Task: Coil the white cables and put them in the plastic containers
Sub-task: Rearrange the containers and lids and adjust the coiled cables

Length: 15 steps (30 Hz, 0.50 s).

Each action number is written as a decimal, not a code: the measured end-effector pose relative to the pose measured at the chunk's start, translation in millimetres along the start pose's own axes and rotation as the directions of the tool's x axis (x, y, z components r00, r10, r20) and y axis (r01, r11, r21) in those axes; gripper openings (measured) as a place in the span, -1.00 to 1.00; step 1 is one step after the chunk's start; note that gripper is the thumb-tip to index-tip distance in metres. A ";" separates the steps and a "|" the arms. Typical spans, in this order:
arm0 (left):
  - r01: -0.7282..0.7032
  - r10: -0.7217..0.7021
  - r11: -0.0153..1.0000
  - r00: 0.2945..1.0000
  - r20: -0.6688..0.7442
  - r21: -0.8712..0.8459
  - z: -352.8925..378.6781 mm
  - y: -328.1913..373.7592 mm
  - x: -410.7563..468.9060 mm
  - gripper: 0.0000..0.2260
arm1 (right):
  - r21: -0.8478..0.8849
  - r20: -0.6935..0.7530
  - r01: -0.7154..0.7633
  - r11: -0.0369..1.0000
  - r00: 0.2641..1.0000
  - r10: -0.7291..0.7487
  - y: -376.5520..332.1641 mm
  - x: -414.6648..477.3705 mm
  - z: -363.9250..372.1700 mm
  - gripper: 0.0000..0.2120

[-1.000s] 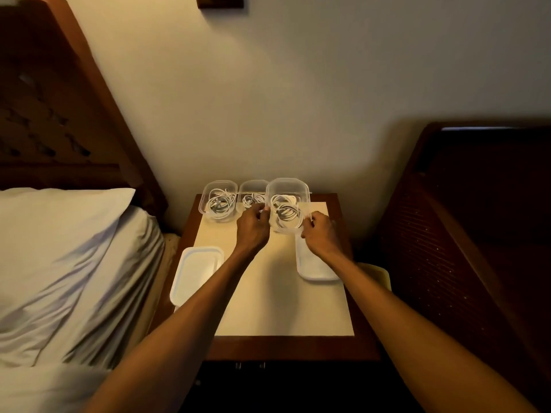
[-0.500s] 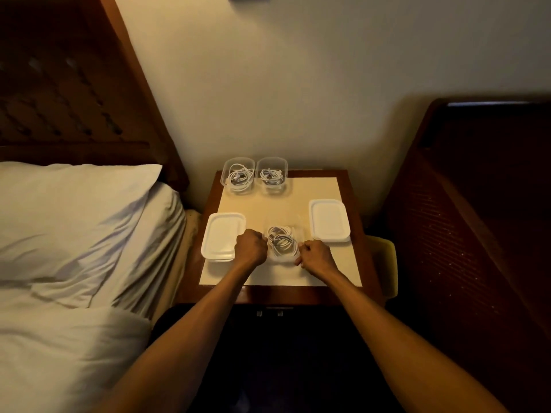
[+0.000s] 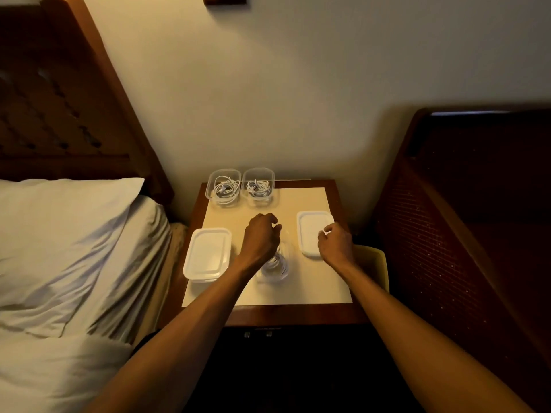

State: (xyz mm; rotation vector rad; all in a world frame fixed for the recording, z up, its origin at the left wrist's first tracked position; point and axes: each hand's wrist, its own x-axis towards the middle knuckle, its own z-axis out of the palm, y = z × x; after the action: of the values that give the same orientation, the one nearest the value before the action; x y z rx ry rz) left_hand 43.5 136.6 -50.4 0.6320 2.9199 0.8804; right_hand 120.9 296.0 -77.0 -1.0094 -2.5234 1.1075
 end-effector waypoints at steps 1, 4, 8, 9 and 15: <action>0.007 -0.006 0.999 1.000 0.028 -0.039 6.2 6.4 6.8 -0.77 | -0.011 -0.009 -0.015 1.000 1.000 0.015 3.0 7.5 -3.5 -0.71; 0.036 -0.028 0.997 0.993 0.113 -0.073 25.2 25.9 26.7 -0.76 | -0.060 -0.027 -0.042 0.997 0.999 0.041 15.5 29.1 -7.3 -0.69; 0.061 -0.066 0.997 0.982 0.179 0.038 45.8 45.0 51.4 -0.71 | -0.058 -0.012 -0.074 0.996 0.997 0.074 29.9 53.0 -0.7 -0.73; 0.077 -0.090 0.995 0.977 0.193 0.070 50.0 47.0 56.3 -0.71 | -0.053 -0.004 -0.078 0.996 0.997 0.078 33.0 57.4 1.8 -0.75; 0.139 -0.174 0.976 0.960 0.220 0.166 67.8 50.5 68.0 -0.72 | -0.037 -0.010 -0.157 0.987 0.988 0.157 36.7 69.7 6.2 -0.82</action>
State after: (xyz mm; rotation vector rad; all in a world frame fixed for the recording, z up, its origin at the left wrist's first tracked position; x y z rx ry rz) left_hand 9.5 236.8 -74.2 0.4647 2.7911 0.5356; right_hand 84.9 356.3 -113.1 -1.2383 -2.5041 1.0981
